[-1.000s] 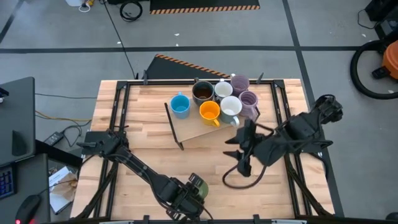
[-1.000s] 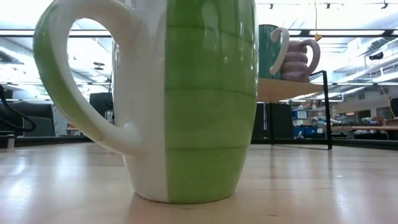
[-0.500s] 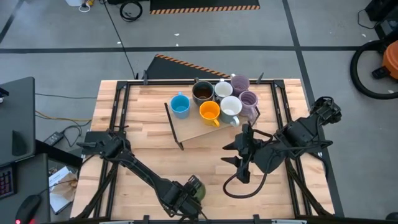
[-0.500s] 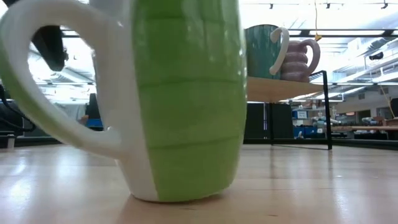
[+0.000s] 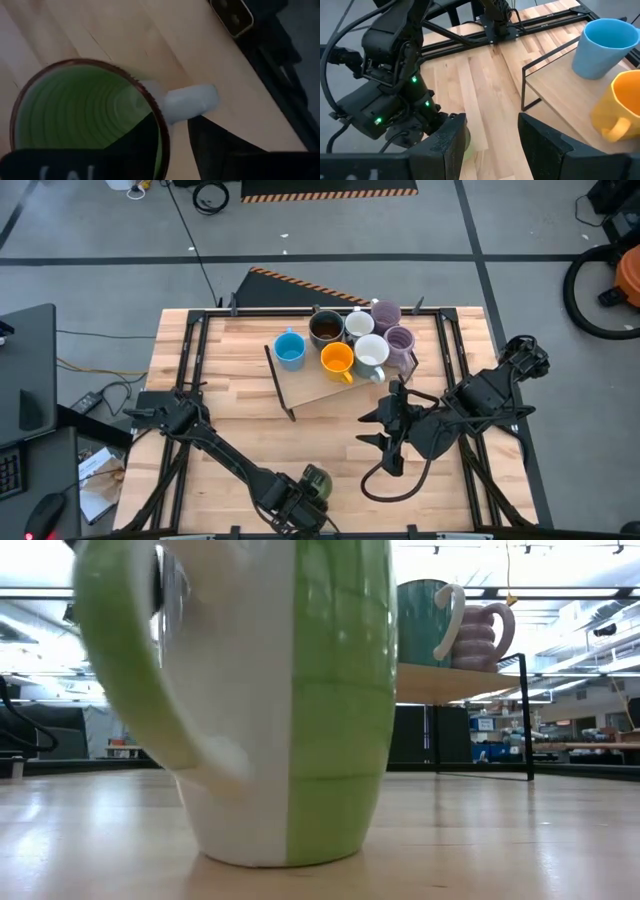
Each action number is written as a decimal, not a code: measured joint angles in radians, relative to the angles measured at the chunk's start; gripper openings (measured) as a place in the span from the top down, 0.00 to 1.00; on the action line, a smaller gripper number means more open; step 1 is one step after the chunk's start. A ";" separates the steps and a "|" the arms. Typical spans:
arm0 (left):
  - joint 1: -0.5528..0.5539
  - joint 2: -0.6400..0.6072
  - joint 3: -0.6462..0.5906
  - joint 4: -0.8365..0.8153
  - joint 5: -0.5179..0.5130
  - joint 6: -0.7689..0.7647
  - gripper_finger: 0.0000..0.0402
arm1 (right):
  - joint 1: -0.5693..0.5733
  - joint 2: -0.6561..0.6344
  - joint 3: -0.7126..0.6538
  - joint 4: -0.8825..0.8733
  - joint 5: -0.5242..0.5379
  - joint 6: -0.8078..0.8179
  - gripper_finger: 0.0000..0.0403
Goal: Place coffee mugs
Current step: Put the green mug on the shelf
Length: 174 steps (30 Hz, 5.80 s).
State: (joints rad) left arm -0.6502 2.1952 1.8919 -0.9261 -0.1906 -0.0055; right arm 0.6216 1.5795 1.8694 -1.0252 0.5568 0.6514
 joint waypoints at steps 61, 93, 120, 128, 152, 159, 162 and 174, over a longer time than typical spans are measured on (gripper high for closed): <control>0.509 -0.178 0.396 -0.645 0.091 0.122 0.94 | -0.002 -0.129 0.001 -0.278 0.113 -0.026 0.54; 0.466 -0.263 0.392 -0.637 0.129 0.020 0.94 | 0.001 -0.128 0.001 -0.216 0.108 -0.110 0.54; 0.434 -0.526 -0.055 -0.270 0.110 -0.079 0.94 | -0.004 -0.138 0.000 -0.191 0.113 -0.156 0.54; 0.434 -0.585 -0.200 -0.188 0.105 -0.101 0.94 | -0.036 -0.146 0.000 -0.179 0.113 -0.176 0.54; 0.525 -0.570 -0.200 -0.201 0.082 0.078 0.91 | -0.056 -0.146 0.000 -0.116 0.105 -0.186 0.54; 0.524 -0.543 -0.199 -0.211 0.086 0.081 0.89 | -0.056 -0.146 0.000 -0.112 0.105 -0.202 0.54; 0.522 -0.528 -0.198 -0.211 0.084 0.080 0.88 | -0.056 -0.147 0.000 -0.111 0.105 -0.202 0.54; 0.522 -0.516 -0.197 -0.209 0.049 0.071 0.88 | -0.056 -0.147 0.000 -0.097 0.100 -0.207 0.54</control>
State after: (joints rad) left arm -0.1284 1.6794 1.6947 -1.1347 -0.1420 0.0656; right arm 0.5659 1.4322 1.8698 -1.1217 0.6570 0.4447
